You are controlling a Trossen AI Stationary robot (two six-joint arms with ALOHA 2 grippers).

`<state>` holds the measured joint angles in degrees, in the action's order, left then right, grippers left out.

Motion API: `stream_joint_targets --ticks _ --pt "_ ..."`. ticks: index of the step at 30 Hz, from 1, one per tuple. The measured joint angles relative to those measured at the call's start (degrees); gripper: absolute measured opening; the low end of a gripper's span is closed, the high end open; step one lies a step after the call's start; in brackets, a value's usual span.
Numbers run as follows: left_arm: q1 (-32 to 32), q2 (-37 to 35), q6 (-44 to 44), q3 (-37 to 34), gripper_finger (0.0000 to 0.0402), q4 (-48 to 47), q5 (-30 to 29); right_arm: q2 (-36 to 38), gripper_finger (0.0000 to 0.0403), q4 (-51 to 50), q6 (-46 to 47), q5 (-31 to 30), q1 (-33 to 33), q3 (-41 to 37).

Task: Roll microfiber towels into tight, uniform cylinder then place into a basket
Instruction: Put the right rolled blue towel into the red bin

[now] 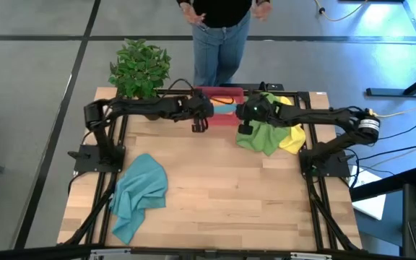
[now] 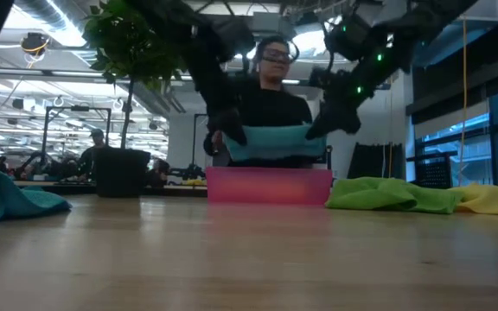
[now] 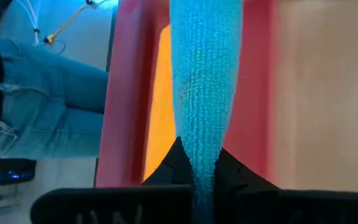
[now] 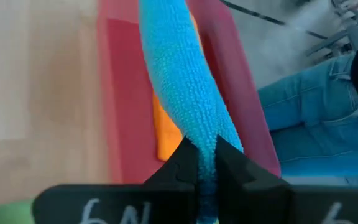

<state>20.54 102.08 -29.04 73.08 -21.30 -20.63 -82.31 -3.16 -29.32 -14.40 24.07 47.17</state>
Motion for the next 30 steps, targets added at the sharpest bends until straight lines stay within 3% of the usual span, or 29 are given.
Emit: stream_joint_targets --ticks 8,16,23,30 --pt "4.8 4.0 -4.6 0.0 0.0003 2.5 3.7 -7.3 0.0022 9.9 -5.9 8.4 6.7 -2.0" --pt "6.8 5.7 -8.9 -0.1 0.0003 2.4 4.5 -17.0 0.0022 10.2 -10.3 9.0 8.0 2.2" --pt "6.9 7.1 -13.4 0.0 0.0003 0.7 5.4 -18.9 0.0022 8.6 -12.9 8.9 8.1 4.6" --pt "7.0 7.8 -15.9 0.0 0.0027 -0.6 9.2 -19.0 0.0022 3.7 -13.8 14.0 8.3 5.6"
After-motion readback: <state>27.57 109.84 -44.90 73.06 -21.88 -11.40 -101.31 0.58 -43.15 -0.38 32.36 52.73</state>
